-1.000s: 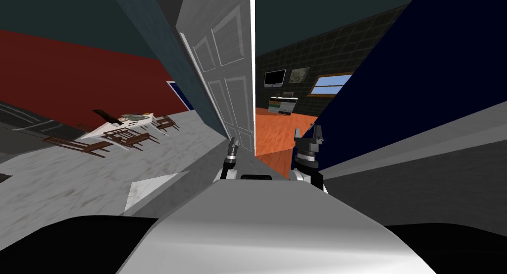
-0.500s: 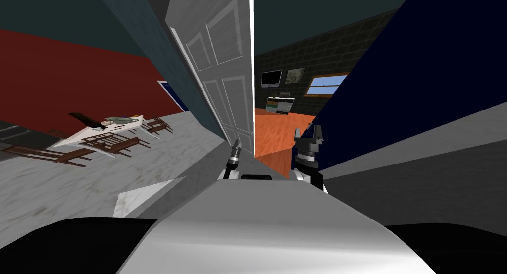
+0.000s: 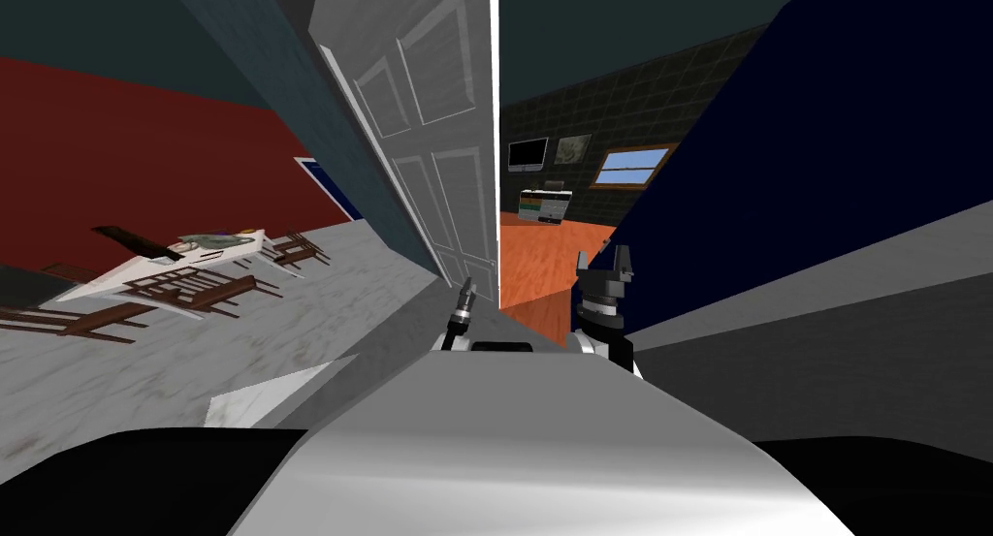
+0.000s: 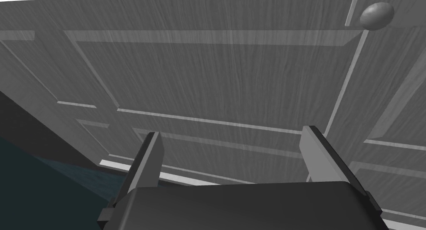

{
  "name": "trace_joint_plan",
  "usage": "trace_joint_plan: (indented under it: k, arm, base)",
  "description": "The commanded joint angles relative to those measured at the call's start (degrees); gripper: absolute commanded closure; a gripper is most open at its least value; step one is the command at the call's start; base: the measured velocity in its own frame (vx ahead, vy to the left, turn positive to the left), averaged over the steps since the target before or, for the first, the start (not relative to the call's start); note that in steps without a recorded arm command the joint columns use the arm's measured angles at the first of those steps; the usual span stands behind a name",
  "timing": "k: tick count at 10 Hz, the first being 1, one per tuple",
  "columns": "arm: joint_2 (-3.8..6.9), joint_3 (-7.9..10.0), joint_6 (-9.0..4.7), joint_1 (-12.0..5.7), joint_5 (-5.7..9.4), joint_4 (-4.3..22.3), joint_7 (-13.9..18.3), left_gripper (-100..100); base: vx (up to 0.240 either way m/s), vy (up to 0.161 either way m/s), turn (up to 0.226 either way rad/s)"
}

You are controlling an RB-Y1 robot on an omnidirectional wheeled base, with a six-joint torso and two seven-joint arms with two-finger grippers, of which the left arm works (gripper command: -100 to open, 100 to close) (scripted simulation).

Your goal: Push the door open

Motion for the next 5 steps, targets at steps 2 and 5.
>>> trace_joint_plan:
  k: [2,5]
  arm:
    - [0.21,-1.26,-0.53,-1.15,-0.12,4.31,0.18,-100]
    - [0.33,-2.19,-1.04,-2.16,-0.19,8.18,0.31,-100]
  base:
    - [0.075,0.081,-0.107]
    - [0.051,0.059,-0.07]
